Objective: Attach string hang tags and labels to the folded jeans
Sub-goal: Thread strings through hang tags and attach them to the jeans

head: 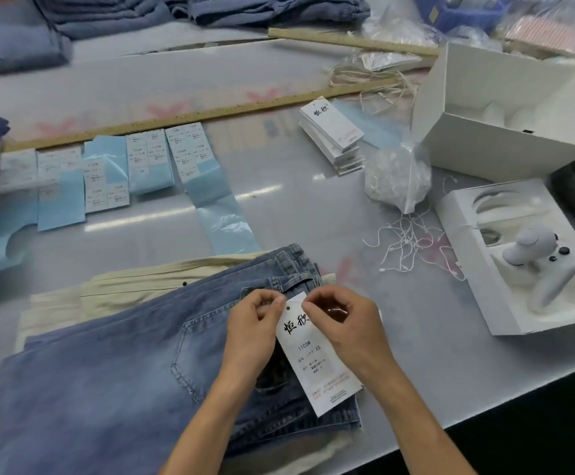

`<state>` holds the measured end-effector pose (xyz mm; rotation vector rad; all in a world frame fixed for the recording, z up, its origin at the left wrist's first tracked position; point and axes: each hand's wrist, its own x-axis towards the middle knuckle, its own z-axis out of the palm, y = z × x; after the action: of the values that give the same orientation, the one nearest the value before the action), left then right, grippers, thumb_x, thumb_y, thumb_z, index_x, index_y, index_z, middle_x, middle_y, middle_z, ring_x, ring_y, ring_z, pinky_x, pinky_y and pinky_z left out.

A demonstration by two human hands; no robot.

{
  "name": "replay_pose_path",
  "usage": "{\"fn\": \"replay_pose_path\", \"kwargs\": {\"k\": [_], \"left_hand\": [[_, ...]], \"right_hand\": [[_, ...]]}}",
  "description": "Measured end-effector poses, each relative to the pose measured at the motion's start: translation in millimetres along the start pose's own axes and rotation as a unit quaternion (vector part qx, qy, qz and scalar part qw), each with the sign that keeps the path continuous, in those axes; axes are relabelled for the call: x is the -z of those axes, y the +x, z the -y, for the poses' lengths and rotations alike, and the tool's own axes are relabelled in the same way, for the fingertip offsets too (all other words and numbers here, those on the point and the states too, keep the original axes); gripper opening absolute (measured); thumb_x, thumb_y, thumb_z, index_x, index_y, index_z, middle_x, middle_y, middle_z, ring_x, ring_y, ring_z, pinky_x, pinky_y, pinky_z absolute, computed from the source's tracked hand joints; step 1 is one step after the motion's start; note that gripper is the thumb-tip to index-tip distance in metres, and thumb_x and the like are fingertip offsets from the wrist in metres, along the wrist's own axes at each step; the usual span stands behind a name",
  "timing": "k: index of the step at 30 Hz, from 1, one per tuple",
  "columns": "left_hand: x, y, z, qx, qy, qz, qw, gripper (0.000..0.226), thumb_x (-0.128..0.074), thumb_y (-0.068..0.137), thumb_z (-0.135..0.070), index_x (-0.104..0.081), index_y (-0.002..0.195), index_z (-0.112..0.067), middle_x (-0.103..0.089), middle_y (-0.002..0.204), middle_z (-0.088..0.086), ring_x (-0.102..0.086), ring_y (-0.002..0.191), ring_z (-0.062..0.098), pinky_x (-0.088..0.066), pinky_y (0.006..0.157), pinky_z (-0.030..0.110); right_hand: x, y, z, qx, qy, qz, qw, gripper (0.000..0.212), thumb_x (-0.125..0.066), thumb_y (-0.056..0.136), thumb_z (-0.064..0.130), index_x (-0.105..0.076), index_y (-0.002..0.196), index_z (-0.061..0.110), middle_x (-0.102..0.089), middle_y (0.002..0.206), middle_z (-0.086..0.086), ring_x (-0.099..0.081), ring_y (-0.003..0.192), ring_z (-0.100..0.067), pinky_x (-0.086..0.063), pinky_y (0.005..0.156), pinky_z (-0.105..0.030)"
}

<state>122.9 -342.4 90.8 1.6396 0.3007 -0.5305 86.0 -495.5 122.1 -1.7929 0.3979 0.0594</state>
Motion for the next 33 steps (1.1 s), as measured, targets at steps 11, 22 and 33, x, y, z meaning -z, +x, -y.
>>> {"fn": "replay_pose_path", "kwargs": {"k": [11,22,33], "left_hand": [[7,0,-1,0.0,-0.021,-0.013,1.0,0.014,-0.059,0.103,-0.018,-0.072,0.099,-0.02,-0.077,0.078,0.003,-0.073,0.07,0.018,-0.058,0.062,0.032],[7,-1,-3,-0.003,-0.006,-0.005,1.0,0.018,-0.058,0.103,-0.018,-0.074,0.096,-0.022,-0.077,0.08,0.0,-0.073,0.073,0.018,-0.059,0.065,0.035],[26,-3,-10,0.048,-0.084,0.125,0.987,0.047,-0.037,0.093,0.001,-0.081,0.091,-0.014,-0.077,0.094,0.015,-0.074,0.087,0.027,-0.061,0.07,0.036]], "right_hand": [[-15,-2,-15,0.089,-0.2,-0.022,0.975,0.01,-0.074,0.089,0.016,-0.067,0.087,0.024,-0.064,0.08,0.016,-0.061,0.073,-0.011,-0.051,0.063,-0.024],[-21,-1,-11,0.096,-0.208,-0.035,0.973,0.009,-0.073,0.09,0.019,-0.066,0.087,0.024,-0.063,0.082,0.014,-0.061,0.074,-0.012,-0.051,0.065,-0.027],[-26,-9,-10,0.107,-0.269,0.002,0.957,0.005,-0.067,0.094,0.027,-0.064,0.092,0.03,-0.062,0.086,0.017,-0.057,0.074,-0.005,-0.048,0.067,-0.022]]}}
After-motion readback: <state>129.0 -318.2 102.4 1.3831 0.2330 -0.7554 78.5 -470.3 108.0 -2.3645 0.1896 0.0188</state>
